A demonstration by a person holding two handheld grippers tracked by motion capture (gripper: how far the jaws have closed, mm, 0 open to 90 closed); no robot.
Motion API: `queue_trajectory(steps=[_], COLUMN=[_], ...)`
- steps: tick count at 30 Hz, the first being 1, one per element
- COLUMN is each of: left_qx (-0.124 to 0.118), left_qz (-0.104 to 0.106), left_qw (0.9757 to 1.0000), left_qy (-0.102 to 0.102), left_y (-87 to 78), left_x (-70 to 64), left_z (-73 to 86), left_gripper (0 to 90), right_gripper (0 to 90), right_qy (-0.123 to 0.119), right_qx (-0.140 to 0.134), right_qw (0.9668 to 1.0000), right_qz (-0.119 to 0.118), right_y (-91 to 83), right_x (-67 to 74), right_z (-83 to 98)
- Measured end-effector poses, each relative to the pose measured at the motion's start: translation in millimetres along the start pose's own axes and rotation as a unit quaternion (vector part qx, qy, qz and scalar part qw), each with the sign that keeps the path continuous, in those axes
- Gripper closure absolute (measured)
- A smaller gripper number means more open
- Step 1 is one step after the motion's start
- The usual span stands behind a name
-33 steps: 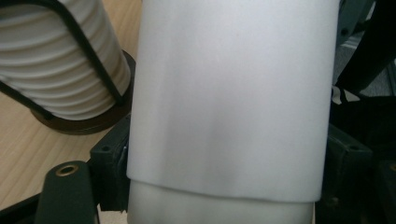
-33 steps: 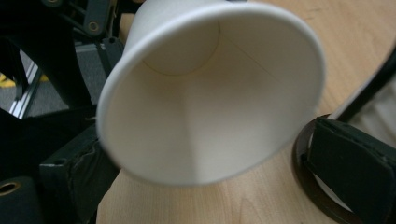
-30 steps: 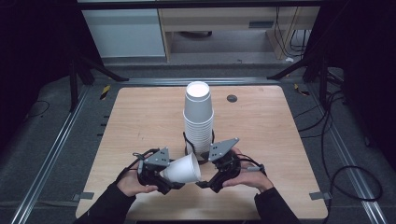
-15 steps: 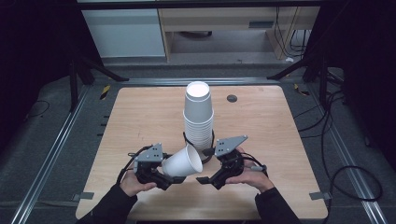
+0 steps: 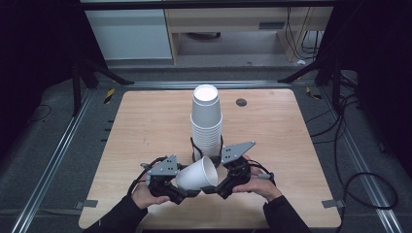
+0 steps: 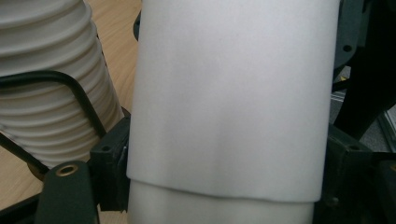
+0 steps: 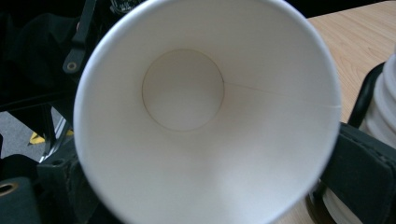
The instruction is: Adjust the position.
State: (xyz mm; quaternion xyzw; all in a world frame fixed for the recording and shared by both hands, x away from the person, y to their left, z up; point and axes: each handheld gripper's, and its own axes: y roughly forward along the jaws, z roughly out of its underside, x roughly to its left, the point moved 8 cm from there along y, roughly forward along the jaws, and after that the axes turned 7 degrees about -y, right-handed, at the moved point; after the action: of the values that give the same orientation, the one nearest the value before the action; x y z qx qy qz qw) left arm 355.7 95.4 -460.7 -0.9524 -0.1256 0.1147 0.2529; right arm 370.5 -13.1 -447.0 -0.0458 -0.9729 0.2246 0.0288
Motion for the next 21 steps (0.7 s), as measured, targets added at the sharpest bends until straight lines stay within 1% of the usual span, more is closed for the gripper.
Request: queue_trajectory(steps=[2,6,10,14,21], left_qx=[0.0,0.005,0.008,0.011,0.019], left_qz=[-0.002,-0.002,-0.008,-0.007,-0.002], left_qw=[1.0,1.0,0.9999,0.9999,0.9998], left_qy=[0.002,0.004,0.006,0.007,0.008], left_y=[0.8,2.7,4.0,3.9,4.9], left_x=[-0.8,-1.7,-1.4,-1.4,-1.5], left_z=[-0.1,0.6,1.4,1.7,3.4], left_gripper=[21.4,21.4,21.4,21.5,21.4], right_gripper=[3.9,3.7,3.9,5.1,6.9], right_qy=[0.003,0.006,0.009,0.012,0.021], right_qx=[-0.002,-0.003,-0.004,-0.006,0.002], right_qw=[1.0,0.9999,0.9999,0.9998,0.9996], right_qz=[-0.005,-0.007,-0.008,-0.012,-0.018], right_y=[2.5,6.5,8.8,8.5,8.4], right_x=[1.0,1.7,1.3,1.4,2.2], right_z=[-0.3,0.2,1.2,1.8,4.7])
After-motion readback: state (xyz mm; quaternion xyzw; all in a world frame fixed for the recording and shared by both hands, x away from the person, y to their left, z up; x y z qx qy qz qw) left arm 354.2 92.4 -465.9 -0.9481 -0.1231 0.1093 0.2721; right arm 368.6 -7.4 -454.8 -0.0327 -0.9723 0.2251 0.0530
